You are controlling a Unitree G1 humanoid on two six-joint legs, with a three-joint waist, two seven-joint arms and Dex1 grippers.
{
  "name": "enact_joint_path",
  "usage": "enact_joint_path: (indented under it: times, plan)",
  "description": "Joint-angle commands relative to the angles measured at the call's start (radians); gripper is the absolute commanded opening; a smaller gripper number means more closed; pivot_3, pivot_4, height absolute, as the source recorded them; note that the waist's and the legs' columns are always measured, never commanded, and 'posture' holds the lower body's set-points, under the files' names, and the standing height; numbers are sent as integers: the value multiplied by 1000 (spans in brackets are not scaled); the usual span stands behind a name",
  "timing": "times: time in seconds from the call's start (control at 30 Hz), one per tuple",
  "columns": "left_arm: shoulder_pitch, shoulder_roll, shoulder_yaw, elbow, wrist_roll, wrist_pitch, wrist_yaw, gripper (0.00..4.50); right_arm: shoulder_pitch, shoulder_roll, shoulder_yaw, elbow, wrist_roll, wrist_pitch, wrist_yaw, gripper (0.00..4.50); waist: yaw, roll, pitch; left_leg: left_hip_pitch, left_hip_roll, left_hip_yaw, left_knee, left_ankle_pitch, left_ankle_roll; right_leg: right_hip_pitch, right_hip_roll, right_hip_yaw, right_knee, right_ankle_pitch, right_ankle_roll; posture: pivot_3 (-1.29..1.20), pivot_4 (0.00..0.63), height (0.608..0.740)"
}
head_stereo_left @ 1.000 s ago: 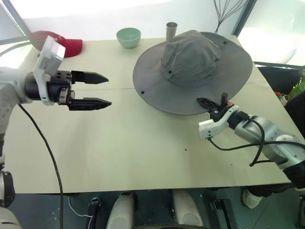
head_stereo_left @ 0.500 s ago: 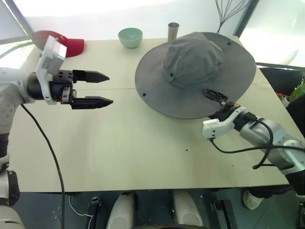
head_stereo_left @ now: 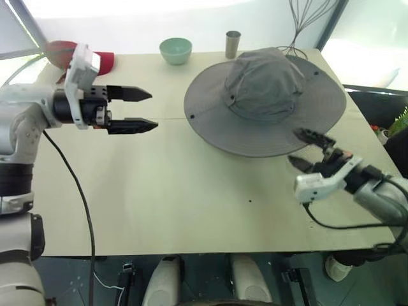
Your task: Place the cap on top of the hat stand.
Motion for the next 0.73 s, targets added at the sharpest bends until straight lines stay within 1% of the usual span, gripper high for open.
enact_joint_path:
  times: [0.03, 0.13, 0.2, 0.3, 0.37, 0.43, 0.5, 0.6, 0.73]
  plan:
    - [-28, 12, 20, 33, 34, -43, -15, 4500, 98, -27, -184, -43, 225, 24, 167, 4463, -2, 0, 0, 0, 0, 0, 0, 0, 0, 0, 0, 0, 0, 0, 0, 0, 150, 740]
    - [-16, 18, 37, 51, 50, -60, -12, 4500, 129, -26, -375, -63, 500, 206, 356, 4463, -6, -1, 0, 1, 0, 0, 1, 0, 0, 2, 0, 0, 0, 0, 0, 0, 150, 740]
    - [-1, 28, 46, 48, 56, -69, -14, 4500, 80, -47, -474, -44, 673, 369, 452, 4463, -8, -1, 0, 3, 1, 0, 1, 0, 0, 4, 0, 0, 0, 0, 0, 0, 150, 740]
    - [23, 44, 63, 42, 64, -80, -10, 4500, -13, -119, -592, 85, 917, 656, 615, 4463, -6, -1, 0, 6, 1, 0, 0, 0, 0, 6, 1, 0, 0, 0, 0, 0, 150, 740]
    - [34, 56, 76, 46, 68, -88, -4, 4500, -56, -176, -625, 215, 1000, 790, 727, 4463, -4, -1, 0, 6, 1, 0, 0, 0, 0, 6, 1, 0, 0, 0, 0, 0, 150, 740]
    - [42, 69, 92, 56, 72, -94, 1, 4500, -80, -231, -619, 344, 1026, 846, 839, 4463, 1, -1, 0, 5, 1, 0, 0, 0, 0, 7, 1, 0, -1, 0, 0, 0, 150, 740]
    - [43, 82, 107, 72, 76, -95, 7, 4500, -138, -280, -574, 449, 1067, 906, 908, 4463, 0, -1, 0, 5, 1, 0, 0, 0, 1, 6, 1, -1, -2, 0, 0, 0, 150, 740]
    - [37, 93, 125, 97, 81, -93, 19, 4500, -299, -317, -468, 571, 1114, 962, 932, 4463, -6, 0, 0, 5, 1, 1, 0, -1, 1, 6, 0, -1, -2, 0, 0, 0, 150, 740]
    - [47, 95, 136, 86, 74, -87, 21, 4500, -445, -311, -350, 670, 1085, 952, 943, 4463, -10, 0, 0, 6, 2, 1, -1, -1, 1, 5, 1, 0, -1, 0, 0, 0, 150, 740]
